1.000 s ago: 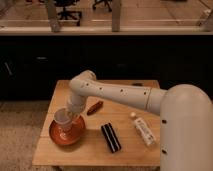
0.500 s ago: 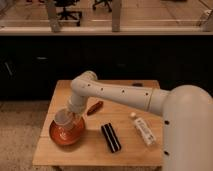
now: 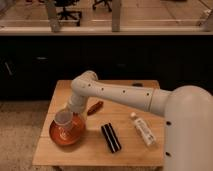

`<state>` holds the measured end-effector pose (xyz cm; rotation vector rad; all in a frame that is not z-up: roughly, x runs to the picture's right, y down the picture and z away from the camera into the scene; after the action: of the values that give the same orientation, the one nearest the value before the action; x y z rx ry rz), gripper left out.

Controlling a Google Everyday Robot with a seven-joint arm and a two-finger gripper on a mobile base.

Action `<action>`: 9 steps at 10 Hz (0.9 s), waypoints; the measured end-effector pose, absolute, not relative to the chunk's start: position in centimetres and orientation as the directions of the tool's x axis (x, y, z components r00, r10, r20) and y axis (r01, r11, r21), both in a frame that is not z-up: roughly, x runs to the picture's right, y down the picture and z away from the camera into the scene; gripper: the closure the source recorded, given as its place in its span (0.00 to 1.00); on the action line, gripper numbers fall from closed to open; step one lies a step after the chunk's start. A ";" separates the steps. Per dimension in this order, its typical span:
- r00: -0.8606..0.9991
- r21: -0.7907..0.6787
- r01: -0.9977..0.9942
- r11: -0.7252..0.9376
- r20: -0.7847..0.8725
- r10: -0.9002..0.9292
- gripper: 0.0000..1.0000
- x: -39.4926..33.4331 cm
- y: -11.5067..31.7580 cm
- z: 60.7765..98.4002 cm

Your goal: Place the ceramic cup in the ceramic bowl

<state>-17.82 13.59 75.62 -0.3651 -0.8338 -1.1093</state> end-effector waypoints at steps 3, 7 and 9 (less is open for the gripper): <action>0.203 0.183 0.864 0.470 0.727 -0.656 0.20 -16.8 12.3 74.6; 0.234 0.209 0.826 0.524 0.718 -0.656 0.20 -15.6 11.0 74.2; 0.260 0.204 0.799 0.565 0.731 -0.631 0.20 -14.9 10.5 74.6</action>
<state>-14.86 10.50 74.61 -0.2243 -0.8713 -0.9794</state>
